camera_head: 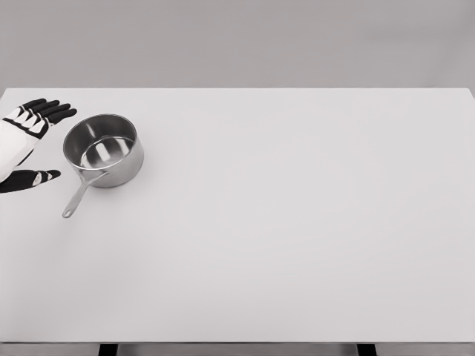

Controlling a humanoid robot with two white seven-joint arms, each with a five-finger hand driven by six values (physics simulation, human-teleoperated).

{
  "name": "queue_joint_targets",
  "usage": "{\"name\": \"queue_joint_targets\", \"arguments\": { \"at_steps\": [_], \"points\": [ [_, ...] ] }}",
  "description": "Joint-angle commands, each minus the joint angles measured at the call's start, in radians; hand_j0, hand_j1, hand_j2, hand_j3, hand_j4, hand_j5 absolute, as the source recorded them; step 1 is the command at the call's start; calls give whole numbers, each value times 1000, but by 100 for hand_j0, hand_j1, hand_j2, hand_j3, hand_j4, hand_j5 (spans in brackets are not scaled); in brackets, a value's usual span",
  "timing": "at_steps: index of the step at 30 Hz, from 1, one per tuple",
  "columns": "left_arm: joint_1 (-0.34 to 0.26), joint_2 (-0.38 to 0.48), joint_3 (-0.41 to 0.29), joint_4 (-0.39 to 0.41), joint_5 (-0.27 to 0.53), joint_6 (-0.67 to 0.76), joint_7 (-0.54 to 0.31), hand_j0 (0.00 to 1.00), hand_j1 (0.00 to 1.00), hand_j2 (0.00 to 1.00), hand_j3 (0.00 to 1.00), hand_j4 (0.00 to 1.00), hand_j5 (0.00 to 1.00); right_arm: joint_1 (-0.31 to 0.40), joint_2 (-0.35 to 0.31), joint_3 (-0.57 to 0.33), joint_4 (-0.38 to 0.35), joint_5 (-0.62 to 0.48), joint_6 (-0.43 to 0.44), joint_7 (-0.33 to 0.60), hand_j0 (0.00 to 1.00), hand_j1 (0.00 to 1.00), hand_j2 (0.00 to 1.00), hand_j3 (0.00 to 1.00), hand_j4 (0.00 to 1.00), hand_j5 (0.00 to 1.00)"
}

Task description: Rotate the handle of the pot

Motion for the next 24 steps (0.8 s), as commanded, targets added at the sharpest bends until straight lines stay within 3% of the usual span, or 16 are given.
{"name": "queue_joint_targets", "arguments": {
  "at_steps": [1, 10, 15, 19, 24],
  "points": [
    [0, 1, 0, -1, 6, 1, 0, 100, 100, 100, 100, 100, 100, 0, 0, 0, 0, 0, 0, 0, 100, 100, 100, 100, 100, 100],
    [-12, 0, 2, -32, 4, 1, 0, 100, 100, 100, 100, 100, 100, 0, 0, 0, 0, 0, 0, 0, 100, 100, 100, 100, 100, 100],
    [-11, -14, -3, -111, -6, 1, 1, 100, 100, 100, 100, 100, 100, 0, 0, 0, 0, 0, 0, 0, 100, 100, 100, 100, 100, 100],
    [-14, -17, -38, -111, 30, 1, 4, 100, 100, 100, 100, 100, 100, 0, 0, 0, 0, 0, 0, 0, 100, 100, 100, 100, 100, 100],
    [-63, -17, -153, -111, 20, 1, 0, 100, 100, 100, 100, 100, 100, 0, 0, 0, 0, 0, 0, 0, 100, 100, 100, 100, 100, 100]
  ]
}}
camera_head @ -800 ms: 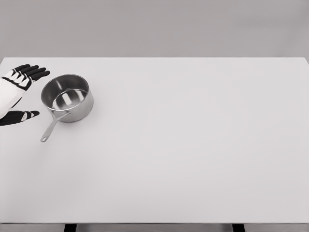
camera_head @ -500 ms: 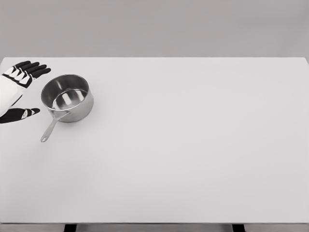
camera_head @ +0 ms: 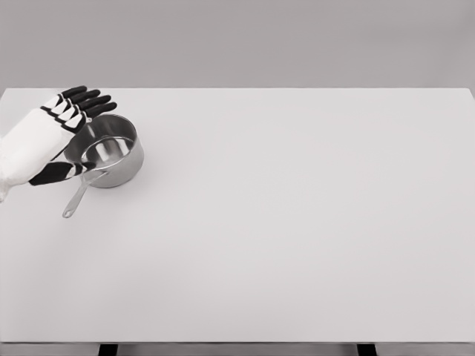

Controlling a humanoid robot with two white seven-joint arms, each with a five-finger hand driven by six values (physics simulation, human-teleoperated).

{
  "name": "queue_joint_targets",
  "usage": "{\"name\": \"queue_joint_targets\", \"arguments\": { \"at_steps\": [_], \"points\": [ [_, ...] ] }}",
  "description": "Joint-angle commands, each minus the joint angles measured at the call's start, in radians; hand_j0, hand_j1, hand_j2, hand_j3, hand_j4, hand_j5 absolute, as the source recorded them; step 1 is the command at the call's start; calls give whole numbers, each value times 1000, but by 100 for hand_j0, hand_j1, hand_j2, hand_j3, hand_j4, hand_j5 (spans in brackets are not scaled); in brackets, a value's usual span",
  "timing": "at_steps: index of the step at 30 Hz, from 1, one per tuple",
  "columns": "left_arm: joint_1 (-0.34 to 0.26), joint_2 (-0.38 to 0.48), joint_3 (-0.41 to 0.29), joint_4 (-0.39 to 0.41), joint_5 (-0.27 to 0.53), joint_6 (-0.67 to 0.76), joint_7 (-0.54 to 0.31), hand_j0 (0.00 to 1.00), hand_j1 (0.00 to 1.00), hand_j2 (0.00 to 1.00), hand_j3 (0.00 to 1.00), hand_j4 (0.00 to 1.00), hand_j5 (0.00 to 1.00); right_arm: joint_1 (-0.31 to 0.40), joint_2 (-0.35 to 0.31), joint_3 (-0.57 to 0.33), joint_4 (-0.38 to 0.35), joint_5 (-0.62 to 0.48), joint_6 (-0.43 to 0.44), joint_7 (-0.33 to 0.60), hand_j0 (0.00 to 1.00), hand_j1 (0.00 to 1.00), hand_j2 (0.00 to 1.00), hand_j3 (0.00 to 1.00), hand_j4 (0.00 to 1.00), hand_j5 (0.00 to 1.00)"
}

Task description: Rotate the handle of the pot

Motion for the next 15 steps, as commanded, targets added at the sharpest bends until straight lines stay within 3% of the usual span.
{"name": "queue_joint_targets", "arguments": {
  "at_steps": [1, 3, 7, 9, 12, 15],
  "points": [
    [-2, -1, -51, -3, 4, 1, -9, 100, 100, 100, 100, 100, 100, 0, 0, 0, 0, 0, 0, 0, 100, 100, 100, 100, 100, 100],
    [-5, -6, -63, -3, 4, 1, -59, 100, 100, 100, 100, 100, 100, 0, 0, 0, 0, 0, 0, 0, 100, 100, 100, 100, 100, 100],
    [-100, -4, -154, -3, -2, 1, -145, 100, 100, 100, 100, 100, 100, 0, 0, 0, 0, 0, 0, 0, 100, 100, 100, 100, 100, 100],
    [-109, -3, -190, -3, -10, 1, -148, 100, 100, 100, 100, 100, 100, 0, 0, 0, 0, 0, 0, 0, 100, 100, 100, 100, 100, 100],
    [-112, -3, -194, -2, -73, 1, -157, 100, 100, 100, 100, 100, 100, 0, 0, 0, 0, 0, 0, 0, 100, 100, 100, 100, 100, 100],
    [-112, 0, -195, -2, -88, 1, -225, 100, 100, 100, 100, 100, 100, 0, 0, 0, 0, 0, 0, 0, 100, 100, 100, 100, 100, 100]
  ]
}}
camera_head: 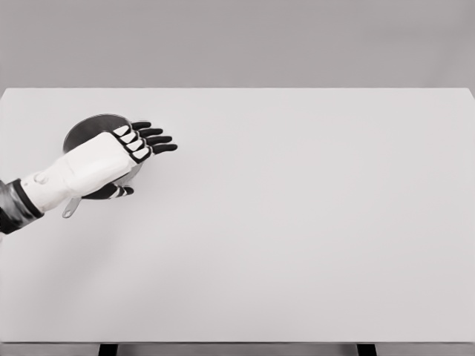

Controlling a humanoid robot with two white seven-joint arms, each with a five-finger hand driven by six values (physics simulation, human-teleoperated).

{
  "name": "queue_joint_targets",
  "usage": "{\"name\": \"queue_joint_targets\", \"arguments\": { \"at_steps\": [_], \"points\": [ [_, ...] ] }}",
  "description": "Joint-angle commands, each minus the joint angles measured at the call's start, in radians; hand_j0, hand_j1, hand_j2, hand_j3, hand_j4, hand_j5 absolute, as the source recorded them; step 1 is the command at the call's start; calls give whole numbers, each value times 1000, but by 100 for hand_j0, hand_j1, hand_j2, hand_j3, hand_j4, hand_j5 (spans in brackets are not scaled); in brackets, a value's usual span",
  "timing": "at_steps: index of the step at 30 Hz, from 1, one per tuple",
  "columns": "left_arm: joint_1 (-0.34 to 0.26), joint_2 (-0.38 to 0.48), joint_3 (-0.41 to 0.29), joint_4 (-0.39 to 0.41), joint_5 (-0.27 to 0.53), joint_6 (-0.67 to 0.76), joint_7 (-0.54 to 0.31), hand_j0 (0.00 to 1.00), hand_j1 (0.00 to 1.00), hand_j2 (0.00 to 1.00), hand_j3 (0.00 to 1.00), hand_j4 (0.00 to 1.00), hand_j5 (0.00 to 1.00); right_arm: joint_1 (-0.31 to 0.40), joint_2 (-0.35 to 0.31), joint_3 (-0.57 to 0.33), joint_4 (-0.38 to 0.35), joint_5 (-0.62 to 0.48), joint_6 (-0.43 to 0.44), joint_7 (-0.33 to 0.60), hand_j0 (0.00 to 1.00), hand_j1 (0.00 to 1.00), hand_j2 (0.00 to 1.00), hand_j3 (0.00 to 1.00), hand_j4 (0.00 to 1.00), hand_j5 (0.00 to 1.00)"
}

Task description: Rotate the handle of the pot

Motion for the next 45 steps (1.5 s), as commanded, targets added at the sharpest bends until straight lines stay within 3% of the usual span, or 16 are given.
{"name": "queue_joint_targets", "arguments": {
  "at_steps": [1, 8, 18, 21, 45],
  "points": [
    [0, 2, -7, -1, -13, 2, -33, 100, 100, 100, 100, 100, 100, 0, 0, 0, 0, 0, 0, 0, 100, 100, 100, 100, 100, 100],
    [9, 8, -13, 1, -46, 11, -33, 100, 100, 100, 100, 100, 100, 0, 0, 0, 0, 0, 0, 0, 100, 100, 100, 100, 100, 100],
    [35, 11, -22, 1, -102, 183, -33, 100, 100, 100, 100, 100, 100, 0, 0, 0, 0, 0, -1, 0, 100, 100, 100, 100, 100, 100],
    [35, 10, -21, 1, -151, 194, -33, 100, 100, 100, 100, 100, 100, 0, 0, 0, 0, 0, 0, 0, 100, 100, 100, 100, 100, 100],
    [72, 79, -2, 1, -168, 247, -27, 100, 100, 100, 100, 100, 100, 0, 0, 0, 0, 0, 0, 0, 100, 100, 100, 100, 100, 100]
  ]
}}
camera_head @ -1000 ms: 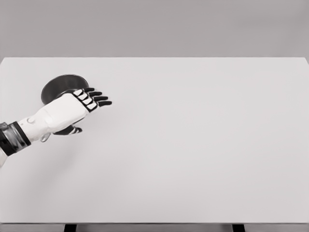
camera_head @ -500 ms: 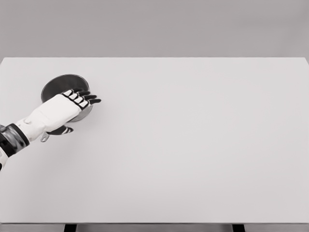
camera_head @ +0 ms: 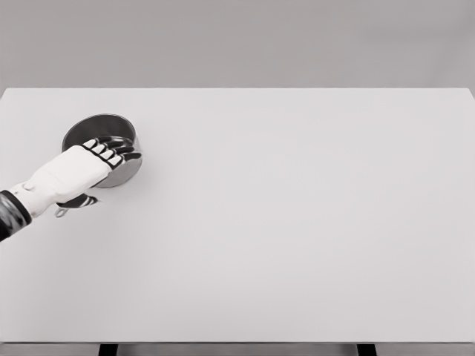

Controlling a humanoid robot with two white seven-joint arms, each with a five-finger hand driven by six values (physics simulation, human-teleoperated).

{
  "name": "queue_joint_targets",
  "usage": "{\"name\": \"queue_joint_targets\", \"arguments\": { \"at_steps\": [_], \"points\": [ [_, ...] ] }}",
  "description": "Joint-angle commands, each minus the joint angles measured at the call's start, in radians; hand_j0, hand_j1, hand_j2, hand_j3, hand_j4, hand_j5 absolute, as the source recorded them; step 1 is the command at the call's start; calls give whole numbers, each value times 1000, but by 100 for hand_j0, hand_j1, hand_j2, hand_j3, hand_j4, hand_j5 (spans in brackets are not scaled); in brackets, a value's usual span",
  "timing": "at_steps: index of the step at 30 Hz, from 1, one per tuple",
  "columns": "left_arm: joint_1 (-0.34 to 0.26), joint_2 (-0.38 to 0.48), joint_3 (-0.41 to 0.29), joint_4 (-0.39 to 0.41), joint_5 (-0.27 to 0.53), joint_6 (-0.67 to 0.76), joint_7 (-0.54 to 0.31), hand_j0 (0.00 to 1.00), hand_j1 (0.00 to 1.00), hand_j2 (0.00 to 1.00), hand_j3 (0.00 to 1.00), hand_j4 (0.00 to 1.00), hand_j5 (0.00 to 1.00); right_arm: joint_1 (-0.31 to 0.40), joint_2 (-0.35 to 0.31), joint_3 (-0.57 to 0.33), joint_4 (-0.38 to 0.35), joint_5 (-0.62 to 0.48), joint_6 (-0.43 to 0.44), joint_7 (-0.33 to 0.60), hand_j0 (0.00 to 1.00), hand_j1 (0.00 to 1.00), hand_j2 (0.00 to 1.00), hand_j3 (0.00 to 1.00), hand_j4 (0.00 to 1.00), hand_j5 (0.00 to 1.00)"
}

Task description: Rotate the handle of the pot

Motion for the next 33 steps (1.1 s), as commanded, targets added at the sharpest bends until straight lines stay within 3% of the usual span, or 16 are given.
{"name": "queue_joint_targets", "arguments": {
  "at_steps": [1, 33],
  "points": [
    [2, 10, 2, 0, 3, 17, 2, 100, 100, 100, 100, 100, 100, 0, 0, 0, 0, 0, 0, 0, 100, 100, 100, 100, 100, 100],
    [11, 80, 25, 29, -1, 132, 2, 100, 100, 100, 100, 100, 100, 0, 0, 0, 0, 0, 0, 0, 100, 100, 100, 100, 100, 100]
  ]
}}
